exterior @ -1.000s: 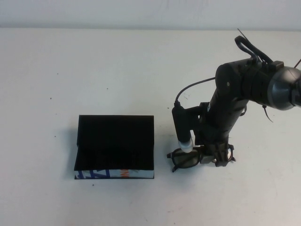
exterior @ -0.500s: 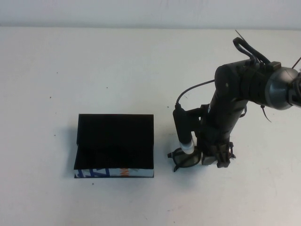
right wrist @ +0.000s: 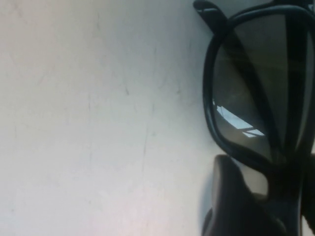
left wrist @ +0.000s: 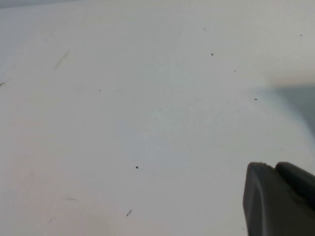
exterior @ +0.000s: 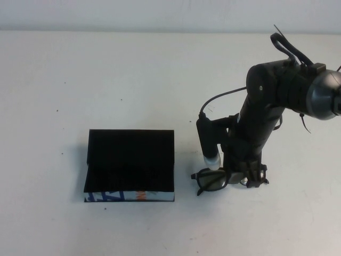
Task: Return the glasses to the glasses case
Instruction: Pick up the glasses from the table
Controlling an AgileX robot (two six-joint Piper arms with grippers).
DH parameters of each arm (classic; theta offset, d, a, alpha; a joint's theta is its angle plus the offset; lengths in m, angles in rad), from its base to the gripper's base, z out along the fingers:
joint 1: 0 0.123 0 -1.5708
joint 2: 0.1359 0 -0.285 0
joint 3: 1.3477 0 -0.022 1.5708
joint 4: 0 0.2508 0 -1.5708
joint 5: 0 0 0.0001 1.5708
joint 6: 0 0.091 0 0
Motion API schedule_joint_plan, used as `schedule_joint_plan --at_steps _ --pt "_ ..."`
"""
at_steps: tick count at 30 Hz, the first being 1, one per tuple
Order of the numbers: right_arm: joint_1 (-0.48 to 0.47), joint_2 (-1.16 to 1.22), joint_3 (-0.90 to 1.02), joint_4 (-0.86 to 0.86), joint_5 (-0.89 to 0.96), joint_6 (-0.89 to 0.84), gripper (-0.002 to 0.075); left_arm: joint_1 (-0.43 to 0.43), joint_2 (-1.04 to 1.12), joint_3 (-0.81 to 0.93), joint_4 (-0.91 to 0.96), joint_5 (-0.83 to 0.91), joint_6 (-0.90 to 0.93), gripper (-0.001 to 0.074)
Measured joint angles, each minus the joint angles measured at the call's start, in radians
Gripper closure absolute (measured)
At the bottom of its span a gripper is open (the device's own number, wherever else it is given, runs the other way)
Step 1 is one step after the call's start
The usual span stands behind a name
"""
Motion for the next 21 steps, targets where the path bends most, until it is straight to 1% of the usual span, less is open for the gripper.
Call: schedule_joint_plan --at_steps 21 --pt "0.0 0.022 0.0 0.002 0.002 0.0 0.0473 0.0 0.0 0.0 0.0 0.0 0.0 0.0736"
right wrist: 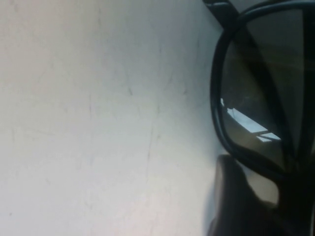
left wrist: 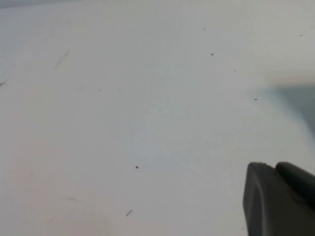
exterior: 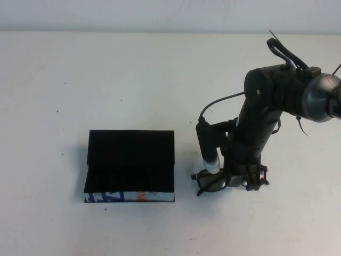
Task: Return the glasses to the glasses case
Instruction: Pick up the glasses from the table, then place the glasses in the glasses case
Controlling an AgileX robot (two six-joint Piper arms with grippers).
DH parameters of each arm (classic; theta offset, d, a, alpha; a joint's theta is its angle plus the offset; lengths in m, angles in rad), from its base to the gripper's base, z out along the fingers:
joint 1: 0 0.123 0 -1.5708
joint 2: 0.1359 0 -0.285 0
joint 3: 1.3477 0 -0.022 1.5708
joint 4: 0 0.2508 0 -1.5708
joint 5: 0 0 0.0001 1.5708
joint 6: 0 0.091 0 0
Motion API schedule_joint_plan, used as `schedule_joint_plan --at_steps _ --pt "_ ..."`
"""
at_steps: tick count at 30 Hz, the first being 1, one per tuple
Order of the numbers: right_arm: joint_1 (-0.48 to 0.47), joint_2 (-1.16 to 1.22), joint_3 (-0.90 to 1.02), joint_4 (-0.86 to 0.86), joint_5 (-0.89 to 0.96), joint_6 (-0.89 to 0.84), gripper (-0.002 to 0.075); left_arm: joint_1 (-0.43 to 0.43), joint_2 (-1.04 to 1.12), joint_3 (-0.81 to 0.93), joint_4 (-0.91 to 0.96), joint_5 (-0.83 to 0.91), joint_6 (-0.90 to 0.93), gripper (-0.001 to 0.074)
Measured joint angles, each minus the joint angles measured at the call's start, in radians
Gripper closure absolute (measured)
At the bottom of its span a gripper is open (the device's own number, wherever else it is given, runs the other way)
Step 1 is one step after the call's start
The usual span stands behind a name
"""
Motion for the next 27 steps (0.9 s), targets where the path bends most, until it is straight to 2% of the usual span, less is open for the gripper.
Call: schedule_joint_plan --at_steps 3,10,16,19,27 --pt "0.0 0.0 0.0 0.0 0.004 0.0 0.0498 0.0 0.0 0.0 0.0 0.0 0.0 0.0736" --pt "0.0 -0.002 0.0 0.0 0.027 0.0 0.0669 0.0 0.0 0.0 0.0 0.0 0.0 0.0736" --pt "0.0 -0.014 0.0 -0.008 0.047 0.012 0.067 0.0 0.0 0.0 0.0 0.0 0.0 0.0736" --pt "0.012 -0.041 0.0 -0.018 0.073 0.085 0.0671 0.0 0.0 0.0 0.0 0.0 0.0 0.0736" --pt "0.134 -0.151 -0.017 -0.006 0.168 0.306 0.0672 0.0 0.0 0.0 0.0 0.0 0.0 0.0736"
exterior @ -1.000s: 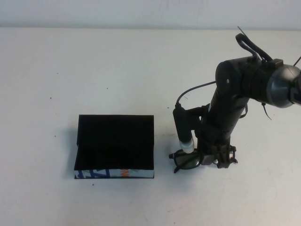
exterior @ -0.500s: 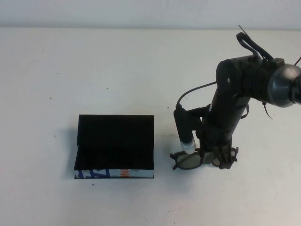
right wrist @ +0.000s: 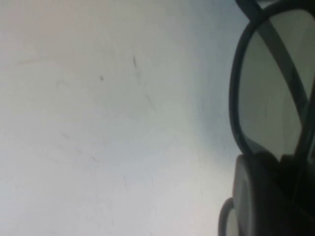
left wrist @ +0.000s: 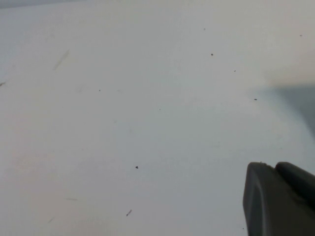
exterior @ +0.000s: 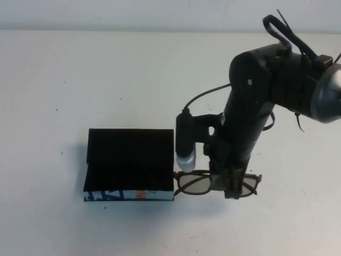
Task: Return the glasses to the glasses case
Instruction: Place the glasses in the glasses case
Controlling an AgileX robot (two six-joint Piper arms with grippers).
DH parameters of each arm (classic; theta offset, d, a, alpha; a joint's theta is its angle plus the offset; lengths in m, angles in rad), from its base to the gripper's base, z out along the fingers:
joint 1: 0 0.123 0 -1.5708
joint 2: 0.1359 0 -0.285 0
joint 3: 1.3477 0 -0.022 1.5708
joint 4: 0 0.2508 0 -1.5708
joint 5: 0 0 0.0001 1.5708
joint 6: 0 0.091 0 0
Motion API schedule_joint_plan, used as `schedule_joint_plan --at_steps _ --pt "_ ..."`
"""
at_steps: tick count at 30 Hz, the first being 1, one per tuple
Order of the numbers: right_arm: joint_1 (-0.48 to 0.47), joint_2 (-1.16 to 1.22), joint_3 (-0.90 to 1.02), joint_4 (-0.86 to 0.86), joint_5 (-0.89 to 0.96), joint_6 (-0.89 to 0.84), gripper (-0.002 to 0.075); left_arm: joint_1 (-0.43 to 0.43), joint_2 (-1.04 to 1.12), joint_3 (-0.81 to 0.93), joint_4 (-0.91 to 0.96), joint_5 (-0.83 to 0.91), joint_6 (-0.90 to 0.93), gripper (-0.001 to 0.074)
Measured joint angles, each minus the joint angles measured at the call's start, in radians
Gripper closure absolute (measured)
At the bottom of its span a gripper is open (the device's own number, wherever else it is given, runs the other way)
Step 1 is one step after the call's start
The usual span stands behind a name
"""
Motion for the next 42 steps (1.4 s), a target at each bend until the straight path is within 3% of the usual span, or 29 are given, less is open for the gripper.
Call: schedule_joint_plan --at_steps 8,14,26,42 --pt "0.151 0.06 -0.174 0.017 0.01 0.049 0.0672 0.0 0.0 0.0 0.0 0.0 0.0 0.0736" --pt "0.212 0.192 -0.357 0.019 0.012 0.053 0.0672 0.0 0.0 0.0 0.0 0.0 0.0 0.0736" --pt "0.234 0.355 -0.565 0.012 0.015 0.053 0.0672 0.0 0.0 0.0 0.0 0.0 0.0 0.0736" --pt "0.234 0.406 -0.585 0.005 0.017 0.053 0.0673 0.0 0.0 0.0 0.0 0.0 0.0 0.0736"
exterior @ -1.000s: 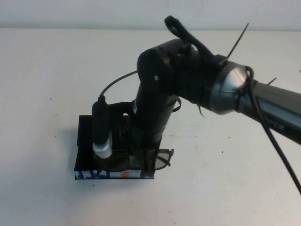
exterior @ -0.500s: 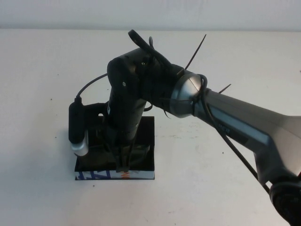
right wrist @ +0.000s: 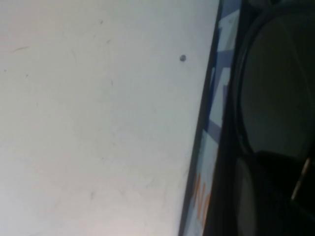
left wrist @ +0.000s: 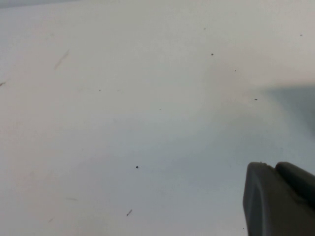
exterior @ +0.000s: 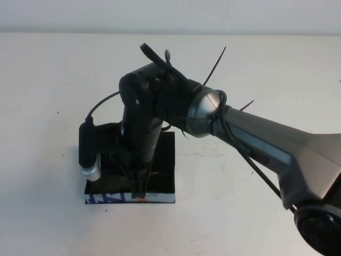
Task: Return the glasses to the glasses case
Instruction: Place the glasses in the glasses case
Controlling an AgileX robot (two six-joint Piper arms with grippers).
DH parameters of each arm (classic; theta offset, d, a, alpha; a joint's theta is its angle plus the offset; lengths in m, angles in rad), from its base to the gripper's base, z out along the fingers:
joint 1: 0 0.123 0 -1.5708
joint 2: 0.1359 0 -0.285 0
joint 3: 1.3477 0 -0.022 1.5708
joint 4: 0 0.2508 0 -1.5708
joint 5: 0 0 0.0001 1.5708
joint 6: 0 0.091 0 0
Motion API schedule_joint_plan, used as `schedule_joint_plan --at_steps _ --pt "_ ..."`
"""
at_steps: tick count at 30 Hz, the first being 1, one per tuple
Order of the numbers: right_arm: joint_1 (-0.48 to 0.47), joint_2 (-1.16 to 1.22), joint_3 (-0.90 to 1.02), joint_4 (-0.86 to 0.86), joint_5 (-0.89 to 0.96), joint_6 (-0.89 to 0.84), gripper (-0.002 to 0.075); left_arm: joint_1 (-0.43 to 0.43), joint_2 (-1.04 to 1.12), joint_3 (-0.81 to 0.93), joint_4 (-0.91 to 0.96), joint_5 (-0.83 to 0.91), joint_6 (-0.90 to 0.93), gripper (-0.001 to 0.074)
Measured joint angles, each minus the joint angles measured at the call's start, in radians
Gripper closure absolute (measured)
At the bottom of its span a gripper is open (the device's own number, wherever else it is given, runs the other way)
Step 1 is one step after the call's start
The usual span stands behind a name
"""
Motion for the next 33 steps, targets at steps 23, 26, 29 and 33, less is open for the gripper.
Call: schedule_joint_plan --at_steps 23,26,29,33 --pt "-0.019 0.021 -0.004 -0.008 0.0 0.016 0.0673 0.0 0.0 0.0 0.0 0.0 0.0 0.0736" --pt "-0.019 0.029 -0.004 -0.008 0.0 0.018 0.0673 0.0 0.0 0.0 0.0 0.0 0.0 0.0736" --pt "-0.019 0.032 -0.004 -0.008 0.0 0.018 0.0673 0.0 0.0 0.0 0.0 0.0 0.0 0.0736" --pt "-0.019 0.032 -0.004 -0.008 0.0 0.02 0.0673 0.0 0.0 0.0 0.0 0.0 0.0 0.0736"
